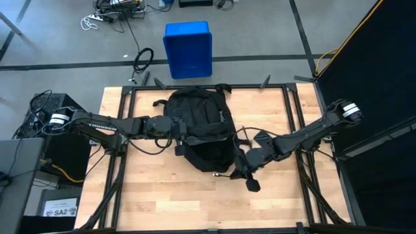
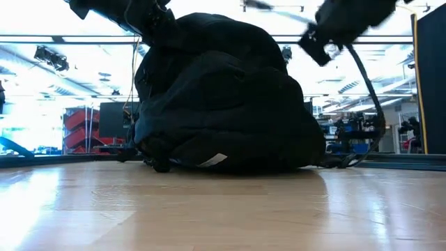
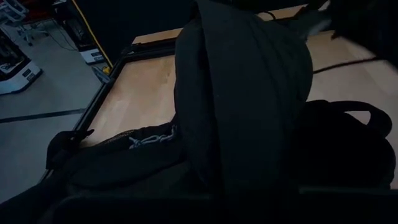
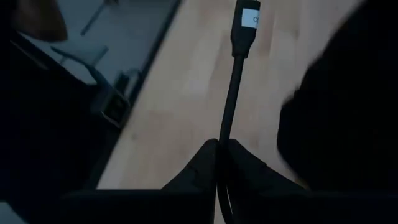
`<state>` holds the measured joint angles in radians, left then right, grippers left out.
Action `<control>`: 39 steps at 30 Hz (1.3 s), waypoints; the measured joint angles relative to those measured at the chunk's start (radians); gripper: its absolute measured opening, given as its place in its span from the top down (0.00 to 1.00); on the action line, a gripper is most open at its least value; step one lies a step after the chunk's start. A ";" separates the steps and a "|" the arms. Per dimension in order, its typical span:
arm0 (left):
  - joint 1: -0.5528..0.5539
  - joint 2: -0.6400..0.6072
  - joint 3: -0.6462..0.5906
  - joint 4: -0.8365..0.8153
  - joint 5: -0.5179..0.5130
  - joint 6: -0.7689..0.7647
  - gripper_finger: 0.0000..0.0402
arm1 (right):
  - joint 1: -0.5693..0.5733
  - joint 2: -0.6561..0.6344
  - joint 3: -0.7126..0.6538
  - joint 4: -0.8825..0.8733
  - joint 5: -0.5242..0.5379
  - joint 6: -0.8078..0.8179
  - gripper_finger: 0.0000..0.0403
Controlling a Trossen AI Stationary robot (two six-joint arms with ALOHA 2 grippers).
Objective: Unpack backpack
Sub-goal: Put the charger cable into the backpack
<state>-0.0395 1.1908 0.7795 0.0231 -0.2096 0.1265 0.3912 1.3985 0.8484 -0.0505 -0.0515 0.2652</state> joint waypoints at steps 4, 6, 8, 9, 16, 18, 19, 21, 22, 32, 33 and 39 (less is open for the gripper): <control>0.000 0.000 0.000 -0.002 0.001 0.000 1.00 | -0.002 -0.068 0.059 0.004 0.025 -0.086 1.00; 0.000 0.000 0.000 -0.002 0.001 0.000 1.00 | -0.001 -0.102 0.087 0.001 0.049 -0.140 1.00; 0.000 0.000 0.000 -0.004 0.003 0.000 1.00 | -0.002 -0.135 0.119 -0.017 0.078 -0.194 1.00; 0.000 0.000 0.000 -0.004 0.003 0.000 1.00 | -0.002 -0.150 0.134 -0.023 0.092 -0.220 1.00; 0.000 0.000 0.000 -0.005 0.003 0.000 1.00 | -0.021 -0.180 0.247 -0.039 0.111 -0.383 1.00; 0.000 0.000 0.000 -0.005 0.003 0.000 1.00 | -0.036 -0.176 0.272 -0.043 0.111 -0.414 1.00; 0.000 0.000 0.000 -0.005 0.003 0.000 1.00 | -0.043 -0.174 0.281 -0.042 0.111 -0.430 1.00; 0.000 0.000 0.000 -0.005 0.003 0.000 1.00 | -0.062 -0.173 0.290 -0.048 0.110 -0.459 1.00; 0.000 0.000 0.000 -0.005 0.003 0.000 1.00 | -0.073 -0.173 0.297 -0.043 0.109 -0.473 1.00; 0.000 0.000 0.000 0.009 -0.046 -0.001 1.00 | -0.143 -0.173 0.403 0.021 -0.065 -0.513 1.00; 0.000 0.000 0.000 0.013 -0.054 -0.001 1.00 | -0.143 -0.173 0.414 0.029 -0.079 -0.513 1.00; 0.000 0.000 0.000 0.042 -0.149 0.000 1.00 | -0.115 -0.173 0.457 0.053 -0.133 -0.513 1.00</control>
<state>-0.0395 1.1908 0.7795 0.0649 -0.3590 0.1265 0.2758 1.2255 1.3054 0.0024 -0.1843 -0.2481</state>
